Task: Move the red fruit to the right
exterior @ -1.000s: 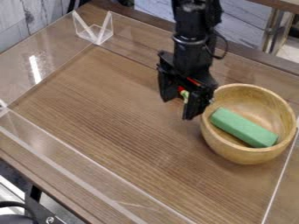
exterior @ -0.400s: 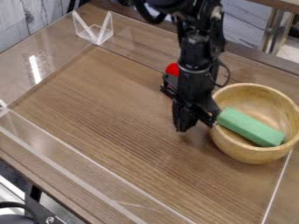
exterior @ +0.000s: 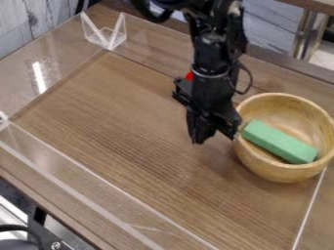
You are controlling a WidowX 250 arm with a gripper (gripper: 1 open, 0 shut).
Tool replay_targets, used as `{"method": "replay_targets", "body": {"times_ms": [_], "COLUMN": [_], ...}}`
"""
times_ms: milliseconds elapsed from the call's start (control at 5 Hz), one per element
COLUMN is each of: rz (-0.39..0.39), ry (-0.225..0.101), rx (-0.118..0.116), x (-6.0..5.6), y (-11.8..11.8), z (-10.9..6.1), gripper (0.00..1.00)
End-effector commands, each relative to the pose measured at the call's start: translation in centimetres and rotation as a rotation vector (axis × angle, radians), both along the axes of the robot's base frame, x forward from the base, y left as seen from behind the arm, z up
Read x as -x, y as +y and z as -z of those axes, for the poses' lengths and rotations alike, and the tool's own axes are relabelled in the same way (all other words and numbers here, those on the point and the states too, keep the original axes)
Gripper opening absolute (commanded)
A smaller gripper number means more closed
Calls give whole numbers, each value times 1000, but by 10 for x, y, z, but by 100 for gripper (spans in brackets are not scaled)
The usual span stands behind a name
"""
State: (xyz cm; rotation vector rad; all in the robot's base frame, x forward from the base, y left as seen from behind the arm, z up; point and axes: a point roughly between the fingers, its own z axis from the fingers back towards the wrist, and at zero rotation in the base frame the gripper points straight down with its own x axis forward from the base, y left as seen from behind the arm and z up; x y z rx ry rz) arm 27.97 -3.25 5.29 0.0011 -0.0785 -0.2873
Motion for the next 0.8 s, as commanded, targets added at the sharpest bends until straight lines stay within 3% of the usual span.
{"method": "replay_targets", "body": {"times_ms": [0, 600], "rz": [-20, -93], "ry": [-70, -85], "rx": [-4, -14], "x": [3, 16], "y": [1, 10], "z": [-24, -29], "gripper": [0, 0]}}
